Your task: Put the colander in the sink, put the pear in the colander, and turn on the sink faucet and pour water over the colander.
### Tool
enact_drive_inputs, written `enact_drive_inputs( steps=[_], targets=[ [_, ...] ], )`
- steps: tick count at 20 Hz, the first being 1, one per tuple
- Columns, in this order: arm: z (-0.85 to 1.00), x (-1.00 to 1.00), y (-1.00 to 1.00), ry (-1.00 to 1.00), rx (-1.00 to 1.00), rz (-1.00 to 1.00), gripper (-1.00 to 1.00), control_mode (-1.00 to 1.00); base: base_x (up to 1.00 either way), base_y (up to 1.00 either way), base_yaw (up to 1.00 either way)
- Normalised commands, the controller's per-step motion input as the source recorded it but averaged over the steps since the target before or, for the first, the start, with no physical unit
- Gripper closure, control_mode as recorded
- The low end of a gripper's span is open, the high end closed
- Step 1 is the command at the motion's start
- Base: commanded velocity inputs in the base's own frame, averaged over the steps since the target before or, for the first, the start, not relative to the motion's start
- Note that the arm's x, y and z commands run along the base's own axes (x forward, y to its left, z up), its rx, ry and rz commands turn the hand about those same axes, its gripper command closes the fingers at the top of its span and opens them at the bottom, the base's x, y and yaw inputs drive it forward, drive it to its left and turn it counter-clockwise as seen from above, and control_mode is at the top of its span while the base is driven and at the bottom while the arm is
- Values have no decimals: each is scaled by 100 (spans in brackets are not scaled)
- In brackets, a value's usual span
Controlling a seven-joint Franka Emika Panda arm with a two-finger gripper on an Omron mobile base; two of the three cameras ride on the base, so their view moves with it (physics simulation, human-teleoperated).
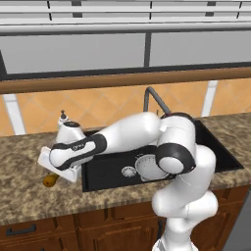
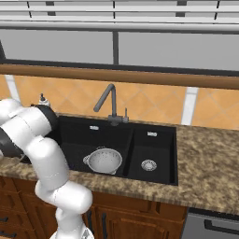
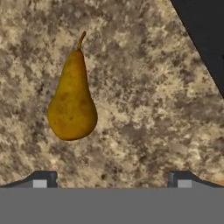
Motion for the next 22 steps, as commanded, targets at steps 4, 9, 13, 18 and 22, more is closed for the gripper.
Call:
enact_drive_inputs(
  steps=[4,9,13,18,22],
  targets=[
    [-26,5,26,0,-6,-6,-100,-100,0,0,0],
    [-14,17,21,0,-6,-5,-100,-100,0,0,0],
    [-7,24,20,0,-4,-1,-100,-100,0,0,0],
    [-6,28,17,0,-3,0,-100,-100,0,0,0],
    [-19,21,2,0,-5,0,-100,-100,0,0,0]
  ],
)
